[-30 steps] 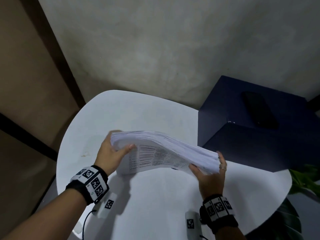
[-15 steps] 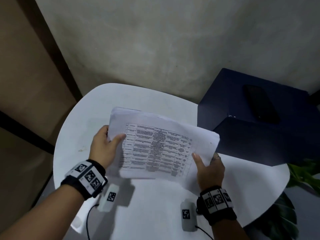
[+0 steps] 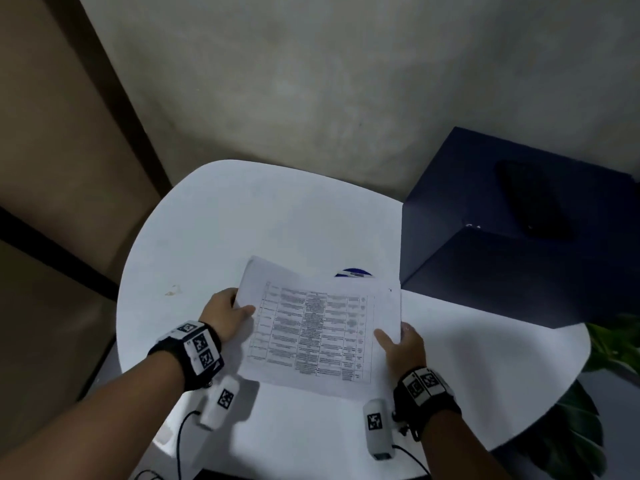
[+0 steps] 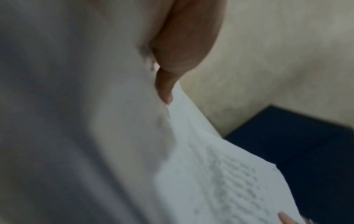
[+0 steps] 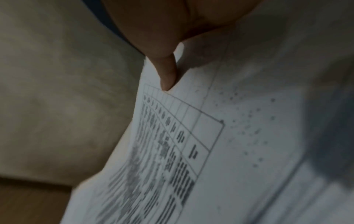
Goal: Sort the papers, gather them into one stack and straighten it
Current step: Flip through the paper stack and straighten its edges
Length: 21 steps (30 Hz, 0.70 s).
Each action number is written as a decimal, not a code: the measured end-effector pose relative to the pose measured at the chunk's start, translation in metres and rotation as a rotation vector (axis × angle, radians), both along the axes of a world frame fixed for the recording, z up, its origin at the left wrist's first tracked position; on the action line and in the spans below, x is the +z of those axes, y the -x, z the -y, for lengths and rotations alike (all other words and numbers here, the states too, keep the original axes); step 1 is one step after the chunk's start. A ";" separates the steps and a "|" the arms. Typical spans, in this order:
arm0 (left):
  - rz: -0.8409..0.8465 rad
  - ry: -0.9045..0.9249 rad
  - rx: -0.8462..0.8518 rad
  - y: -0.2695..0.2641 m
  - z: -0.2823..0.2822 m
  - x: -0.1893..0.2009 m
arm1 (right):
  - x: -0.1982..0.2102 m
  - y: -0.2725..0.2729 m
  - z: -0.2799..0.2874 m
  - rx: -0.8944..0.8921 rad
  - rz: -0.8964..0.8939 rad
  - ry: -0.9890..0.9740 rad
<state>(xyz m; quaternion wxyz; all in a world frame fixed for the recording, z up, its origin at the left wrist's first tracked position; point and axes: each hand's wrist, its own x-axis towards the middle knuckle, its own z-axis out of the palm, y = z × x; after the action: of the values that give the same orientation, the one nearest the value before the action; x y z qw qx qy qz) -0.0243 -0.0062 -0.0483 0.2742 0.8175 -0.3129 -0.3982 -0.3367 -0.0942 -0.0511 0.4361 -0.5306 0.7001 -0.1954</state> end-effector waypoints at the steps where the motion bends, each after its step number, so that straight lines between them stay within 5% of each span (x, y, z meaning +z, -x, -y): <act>1: 0.000 0.057 0.016 -0.002 0.003 0.007 | 0.011 -0.002 0.003 0.003 0.023 0.063; 6: 0.101 0.541 0.059 -0.005 0.011 0.050 | 0.072 -0.007 0.014 -0.084 0.152 0.448; 11: 0.212 0.511 -0.141 -0.014 -0.006 0.057 | 0.076 0.000 0.004 -0.002 0.110 0.419; 16: 0.451 0.741 -0.274 -0.016 -0.004 0.070 | 0.091 -0.007 0.001 0.000 0.203 0.560; 18: 0.623 0.770 -0.357 -0.019 0.002 0.071 | 0.095 -0.010 0.000 0.089 0.135 0.631; 21: 0.648 0.803 -0.390 -0.024 0.005 0.075 | 0.091 -0.007 0.001 0.168 -0.010 0.752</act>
<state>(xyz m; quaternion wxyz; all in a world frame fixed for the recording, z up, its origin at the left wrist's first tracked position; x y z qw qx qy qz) -0.0001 -0.0108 0.0263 0.3753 0.6562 -0.6544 -0.0189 -0.3299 -0.0954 0.0399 0.2222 -0.7101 0.5357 -0.3993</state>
